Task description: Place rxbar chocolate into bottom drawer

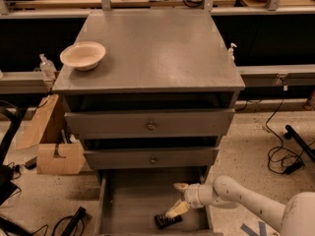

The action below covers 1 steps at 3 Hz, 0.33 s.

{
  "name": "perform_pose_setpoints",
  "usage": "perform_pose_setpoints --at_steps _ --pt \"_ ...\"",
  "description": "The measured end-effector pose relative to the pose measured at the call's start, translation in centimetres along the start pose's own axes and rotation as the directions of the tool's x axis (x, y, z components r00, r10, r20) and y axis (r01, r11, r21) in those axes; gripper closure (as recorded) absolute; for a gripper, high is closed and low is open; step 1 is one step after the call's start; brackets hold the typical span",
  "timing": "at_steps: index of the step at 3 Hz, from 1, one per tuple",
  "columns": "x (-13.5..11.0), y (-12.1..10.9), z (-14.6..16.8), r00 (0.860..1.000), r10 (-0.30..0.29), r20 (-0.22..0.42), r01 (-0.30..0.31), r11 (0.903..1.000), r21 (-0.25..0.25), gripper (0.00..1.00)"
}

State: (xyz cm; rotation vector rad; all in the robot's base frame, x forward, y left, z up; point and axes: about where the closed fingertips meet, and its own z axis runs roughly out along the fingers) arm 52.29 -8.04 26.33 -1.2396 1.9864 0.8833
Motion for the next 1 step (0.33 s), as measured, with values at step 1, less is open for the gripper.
perform_pose_setpoints --at_steps 1 --pt "0.00 0.02 0.03 1.000 0.000 0.000 0.000 1.0000 -0.001 0.00"
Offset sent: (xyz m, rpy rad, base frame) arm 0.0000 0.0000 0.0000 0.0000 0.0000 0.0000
